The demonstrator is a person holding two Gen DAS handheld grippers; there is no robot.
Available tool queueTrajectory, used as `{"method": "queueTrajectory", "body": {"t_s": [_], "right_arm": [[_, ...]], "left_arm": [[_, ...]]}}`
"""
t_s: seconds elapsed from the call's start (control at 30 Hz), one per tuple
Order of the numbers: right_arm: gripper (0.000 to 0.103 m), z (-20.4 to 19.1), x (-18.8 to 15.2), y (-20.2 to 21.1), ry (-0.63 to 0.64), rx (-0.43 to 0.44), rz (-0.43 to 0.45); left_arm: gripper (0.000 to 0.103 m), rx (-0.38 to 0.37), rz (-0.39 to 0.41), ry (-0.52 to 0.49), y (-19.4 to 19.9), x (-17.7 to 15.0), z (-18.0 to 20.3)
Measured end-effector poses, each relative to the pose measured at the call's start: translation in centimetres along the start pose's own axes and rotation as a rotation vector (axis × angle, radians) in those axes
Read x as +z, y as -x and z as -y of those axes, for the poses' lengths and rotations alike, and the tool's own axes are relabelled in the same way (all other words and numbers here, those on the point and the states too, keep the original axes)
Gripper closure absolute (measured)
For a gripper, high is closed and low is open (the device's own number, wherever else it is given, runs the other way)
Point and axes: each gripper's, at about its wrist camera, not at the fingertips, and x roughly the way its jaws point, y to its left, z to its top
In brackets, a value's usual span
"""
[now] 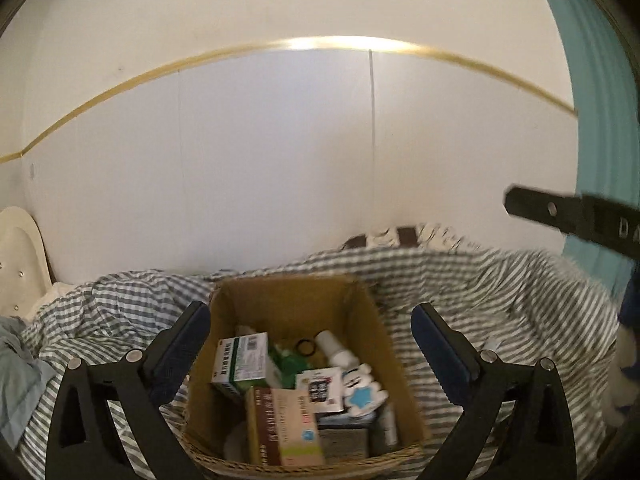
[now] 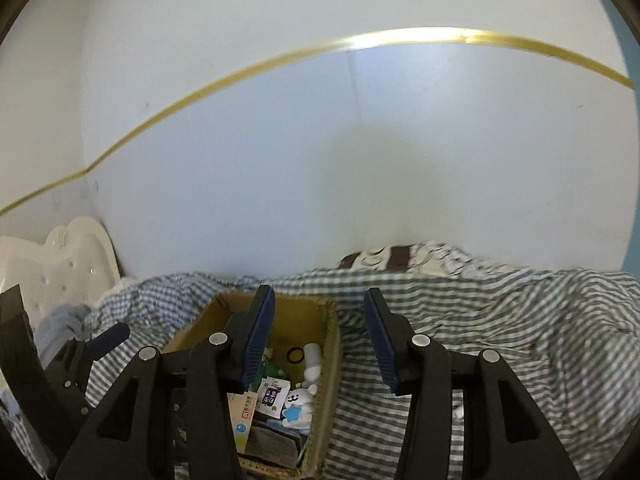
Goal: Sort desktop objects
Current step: 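Move both open grippers from the box back toward the black object and tube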
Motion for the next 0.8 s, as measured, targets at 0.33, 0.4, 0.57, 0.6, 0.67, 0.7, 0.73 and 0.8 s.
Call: {"method": "queueTrajectory", "body": {"t_s": [0.33,0.4,0.57,0.6,0.67,0.7,0.73,0.8], "right_arm": [[0.056,2.3,-1.0,6.8,-0.013,-0.065,-0.009],[0.056,2.9,-0.9,8.5,-0.013,-0.083,0.012],[0.048,4.0,-0.6,11.6,-0.027,-0.084,0.049],[0.048,4.2,-0.6,12.3,-0.028,-0.084,0.058],[0.048,4.5,-0.6,13.4,-0.023,-0.090,0.071],[0.046,4.9,-0.7,14.0,-0.020,-0.100,0.078],[0.042,5.1,-0.8,14.4,-0.019,-0.106,0.081],[0.034,5.9,-1.0,15.3,-0.020,-0.106,0.087]], "left_arm": [[0.000,-0.125,0.027,0.133,5.1,2.4,0.9],[0.000,-0.133,0.049,0.128,6.3,3.0,1.6],[0.000,-0.108,0.064,0.073,8.2,4.0,4.1],[0.000,-0.108,0.068,0.065,8.4,4.1,4.5],[0.000,-0.123,0.081,0.051,9.1,4.3,5.6],[0.000,-0.131,0.087,0.048,9.3,4.4,6.1],[0.000,-0.140,0.092,0.042,9.5,4.5,6.8],[0.000,-0.149,0.099,0.025,9.9,4.7,8.1]]}}
